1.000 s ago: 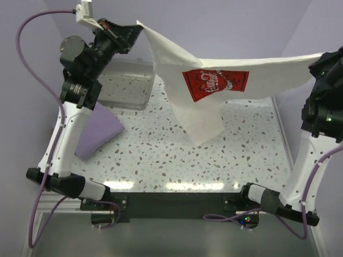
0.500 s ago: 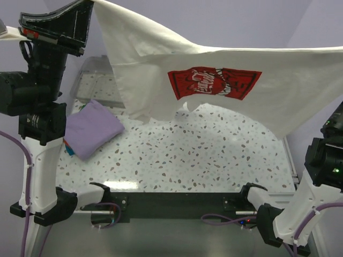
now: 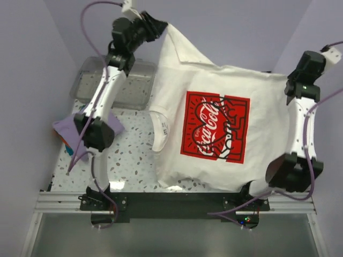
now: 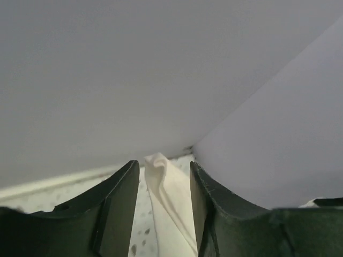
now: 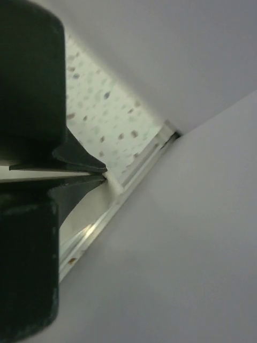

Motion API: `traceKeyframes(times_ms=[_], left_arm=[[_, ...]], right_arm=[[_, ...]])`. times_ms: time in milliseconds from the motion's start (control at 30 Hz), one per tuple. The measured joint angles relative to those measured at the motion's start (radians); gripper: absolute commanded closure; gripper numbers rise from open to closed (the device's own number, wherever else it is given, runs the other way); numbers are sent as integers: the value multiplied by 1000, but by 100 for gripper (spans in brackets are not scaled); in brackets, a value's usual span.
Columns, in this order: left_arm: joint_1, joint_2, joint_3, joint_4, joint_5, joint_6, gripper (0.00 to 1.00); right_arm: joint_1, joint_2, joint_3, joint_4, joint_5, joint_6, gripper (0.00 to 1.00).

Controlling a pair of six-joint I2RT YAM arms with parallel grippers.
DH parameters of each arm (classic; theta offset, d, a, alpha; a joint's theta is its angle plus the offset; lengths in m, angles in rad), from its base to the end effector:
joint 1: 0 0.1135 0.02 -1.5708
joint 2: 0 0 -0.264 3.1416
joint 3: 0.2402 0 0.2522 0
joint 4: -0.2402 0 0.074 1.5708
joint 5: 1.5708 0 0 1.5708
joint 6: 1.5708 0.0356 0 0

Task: Fold and stack the t-shirts
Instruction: Flatten the tshirt out

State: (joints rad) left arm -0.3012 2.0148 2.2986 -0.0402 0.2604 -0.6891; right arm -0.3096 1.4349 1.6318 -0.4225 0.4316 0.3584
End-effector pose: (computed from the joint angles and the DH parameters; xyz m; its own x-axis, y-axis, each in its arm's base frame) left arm 0.4337 -0.1443 0.5042 -0.1562 -0.5948 -0.7885 0.5519 0.6095 -0.5691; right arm 0.2968 -0.1106 0.4580 0.0338 0.3237 -0.9456 0.6976 0.6699 0.2543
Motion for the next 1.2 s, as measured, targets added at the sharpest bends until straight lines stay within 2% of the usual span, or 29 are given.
traceKeyframes(times_ms=[33, 67, 100, 167, 200, 300, 367, 600, 700, 800, 967, 1100, 1200], left_arm=[[0, 108, 50, -40, 5, 4, 39], [0, 196, 64, -82, 13, 8, 36], [0, 261, 59, -126, 20, 6, 33], [-2, 333, -42, -193, 25, 18, 26], [-4, 333, -125, -212, 24, 23, 25], [-17, 297, -309, -266, 26, 46, 24], [-33, 239, -379, -297, 29, 63, 24], [-165, -169, -630, -274, 61, 107, 24], [-225, -253, -725, -233, 114, 102, 23], [-253, -222, -795, -229, 143, 101, 23], [-262, -63, -858, -276, 165, 106, 22], [-263, 19, -872, -316, 174, 118, 21], [-261, 61, -869, -315, 191, 134, 21]], right_arm=[[0, 61, -9, -29, 5, 3, 74], [0, 124, -20, -63, 5, 6, 58], [0, 169, -27, -98, 7, 10, 22], [0, 218, -56, -153, 4, 3, 6], [0, 221, -79, -172, 3, -1, 1], [0, 181, -124, -203, -4, -4, 1], [0, 125, -163, -200, -10, -3, 1], [0, -122, -362, -188, -110, 13, 1], [0, -163, -456, -190, -151, 26, 1], [0, -172, -558, -202, -199, 38, 1], [0, -172, -680, -217, -270, 63, 1], [0, -147, -712, -219, -312, 80, 1], [0, -68, -712, -205, -342, 94, 2]])
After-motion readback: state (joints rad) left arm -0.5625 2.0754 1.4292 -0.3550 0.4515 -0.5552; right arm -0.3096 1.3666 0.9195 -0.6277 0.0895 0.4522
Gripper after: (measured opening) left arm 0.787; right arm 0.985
